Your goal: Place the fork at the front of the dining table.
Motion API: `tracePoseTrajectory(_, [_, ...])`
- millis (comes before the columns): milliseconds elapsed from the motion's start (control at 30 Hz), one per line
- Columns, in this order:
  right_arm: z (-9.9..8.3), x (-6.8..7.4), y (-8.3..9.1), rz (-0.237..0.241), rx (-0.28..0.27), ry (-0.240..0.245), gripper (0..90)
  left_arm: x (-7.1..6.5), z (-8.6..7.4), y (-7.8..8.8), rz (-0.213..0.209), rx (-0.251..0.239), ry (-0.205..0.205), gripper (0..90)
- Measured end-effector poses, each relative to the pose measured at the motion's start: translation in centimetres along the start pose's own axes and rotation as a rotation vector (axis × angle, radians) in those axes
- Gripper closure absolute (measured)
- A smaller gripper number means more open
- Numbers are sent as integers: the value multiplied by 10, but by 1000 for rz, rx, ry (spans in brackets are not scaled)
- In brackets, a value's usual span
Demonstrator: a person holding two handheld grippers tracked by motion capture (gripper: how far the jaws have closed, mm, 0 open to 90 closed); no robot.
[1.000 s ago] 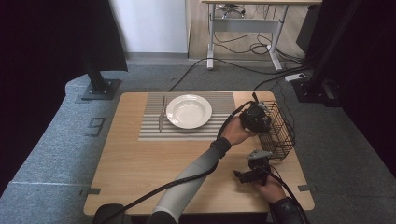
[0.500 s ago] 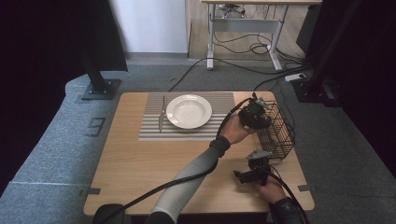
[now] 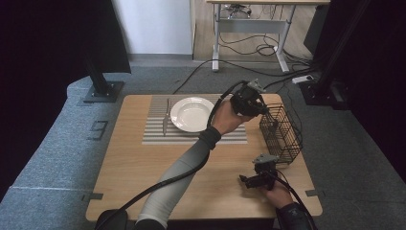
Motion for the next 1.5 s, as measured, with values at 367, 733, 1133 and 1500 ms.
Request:
tracePoseTrajectory(367, [0, 0, -1, 1, -2, 2, 0, 6, -29, 33, 17, 35, 23, 784])
tracePoseTrajectory(733, [3, 1, 0, 10, 10, 9, 31, 1, -94, 47, -1, 55, 94, 785])
tracePoseTrajectory(1133, [30, 14, 10, 102, -34, 18, 122, -18, -131, 49, -25, 48, 96, 787])
tracePoseTrajectory(1500, [75, 45, 9, 212, -75, 60, 249, -31, -144, 45, -46, 54, 74, 787])
Point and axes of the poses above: each handheld gripper's, and its own axes: y roughly backward along the jaws, z roughly out of its top, x roughly to its left, the point moved 7 cm from there along -y, roughly forward along the jaws, and after that the axes turned 12 degrees about -y, right-handed, at the moved point
